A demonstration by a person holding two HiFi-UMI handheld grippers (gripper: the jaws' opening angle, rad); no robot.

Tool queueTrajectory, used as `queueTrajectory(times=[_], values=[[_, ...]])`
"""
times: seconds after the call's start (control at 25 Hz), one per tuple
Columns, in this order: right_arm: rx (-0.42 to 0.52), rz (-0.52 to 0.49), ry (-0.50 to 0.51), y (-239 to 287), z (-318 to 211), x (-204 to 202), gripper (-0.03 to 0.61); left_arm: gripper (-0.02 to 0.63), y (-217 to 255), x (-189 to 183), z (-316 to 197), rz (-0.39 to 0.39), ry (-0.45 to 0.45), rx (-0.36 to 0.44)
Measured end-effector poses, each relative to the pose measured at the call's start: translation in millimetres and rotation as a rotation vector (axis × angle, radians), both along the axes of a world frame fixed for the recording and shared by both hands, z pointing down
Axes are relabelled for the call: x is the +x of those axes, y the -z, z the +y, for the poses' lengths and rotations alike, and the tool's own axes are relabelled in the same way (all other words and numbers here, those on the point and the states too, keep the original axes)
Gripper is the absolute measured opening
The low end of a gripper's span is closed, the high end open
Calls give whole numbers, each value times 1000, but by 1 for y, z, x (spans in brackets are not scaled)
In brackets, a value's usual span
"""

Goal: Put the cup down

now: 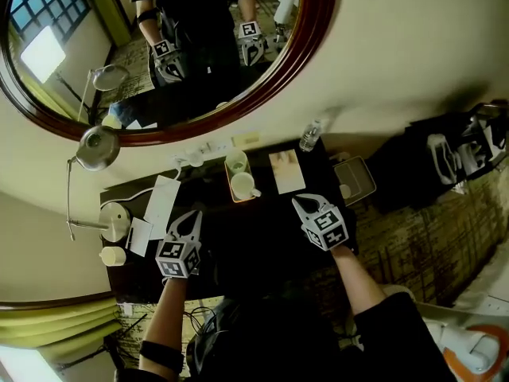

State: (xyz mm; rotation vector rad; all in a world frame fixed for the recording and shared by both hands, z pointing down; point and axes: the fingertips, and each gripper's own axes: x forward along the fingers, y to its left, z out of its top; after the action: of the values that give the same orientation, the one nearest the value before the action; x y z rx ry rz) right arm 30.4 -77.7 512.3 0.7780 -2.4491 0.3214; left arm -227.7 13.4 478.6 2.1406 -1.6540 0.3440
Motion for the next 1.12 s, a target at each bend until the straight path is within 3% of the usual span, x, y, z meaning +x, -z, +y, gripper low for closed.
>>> queueTrajectory(times=[0.36,0.68,1.12], values=[[-60,-51,-143,-14,-2,40,15,6,3,5,0,-18,-34,13],[-97,-64,-129,-12,0,36,15,6,-3,3,4,49,10,16],[-115,-52,-123,-27,0,49,15,16,-6,6,4,49,16,20]])
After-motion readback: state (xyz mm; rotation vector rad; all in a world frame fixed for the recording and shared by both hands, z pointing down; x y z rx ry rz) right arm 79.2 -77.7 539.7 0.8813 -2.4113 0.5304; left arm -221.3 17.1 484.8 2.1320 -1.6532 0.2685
